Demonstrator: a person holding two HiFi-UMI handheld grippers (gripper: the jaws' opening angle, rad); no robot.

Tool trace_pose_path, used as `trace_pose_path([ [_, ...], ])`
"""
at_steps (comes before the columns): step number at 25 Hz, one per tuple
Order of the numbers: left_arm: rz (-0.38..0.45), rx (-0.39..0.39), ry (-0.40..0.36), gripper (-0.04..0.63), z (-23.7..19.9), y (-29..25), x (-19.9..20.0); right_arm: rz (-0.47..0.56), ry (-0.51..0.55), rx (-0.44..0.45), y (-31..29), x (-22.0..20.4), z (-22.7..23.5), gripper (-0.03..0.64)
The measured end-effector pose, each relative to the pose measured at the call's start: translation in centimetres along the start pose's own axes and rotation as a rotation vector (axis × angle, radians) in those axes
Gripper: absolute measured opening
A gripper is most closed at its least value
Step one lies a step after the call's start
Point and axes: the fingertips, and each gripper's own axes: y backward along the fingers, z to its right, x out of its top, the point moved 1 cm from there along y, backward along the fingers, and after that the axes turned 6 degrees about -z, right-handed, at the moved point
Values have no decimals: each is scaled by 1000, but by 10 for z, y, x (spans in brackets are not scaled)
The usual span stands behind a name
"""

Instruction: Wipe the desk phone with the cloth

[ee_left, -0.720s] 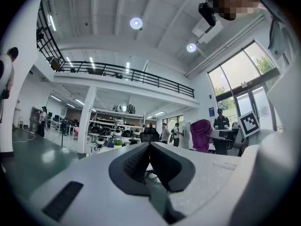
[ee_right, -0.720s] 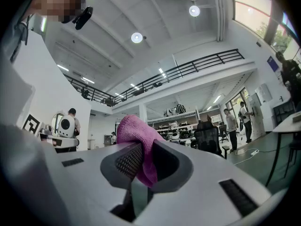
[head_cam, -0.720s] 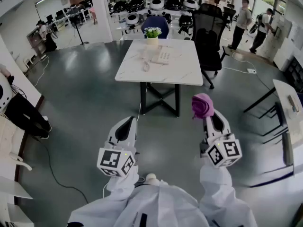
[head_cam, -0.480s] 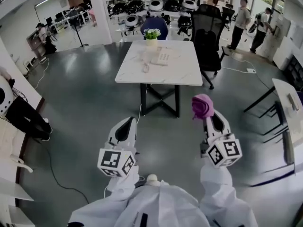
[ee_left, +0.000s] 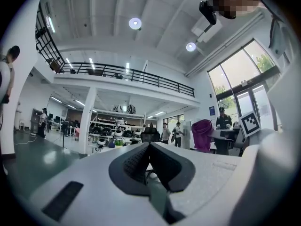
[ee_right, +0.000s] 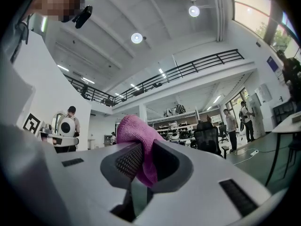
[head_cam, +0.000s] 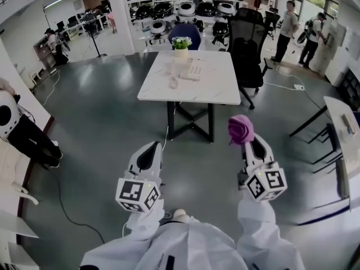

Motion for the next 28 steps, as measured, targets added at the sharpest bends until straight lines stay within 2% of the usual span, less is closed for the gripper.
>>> trace_pose_path([
  [8, -8, 23, 14, -2, -3, -9, -12, -10, -15, 6, -10, -11, 11, 37],
  [14, -19, 26, 23, -2, -21, -27, -16, -13, -27, -2, -35, -17, 17, 37],
  [28, -40, -16, 27, -2, -85, -143, -17, -39, -57, -49, -149, -35, 57, 37],
])
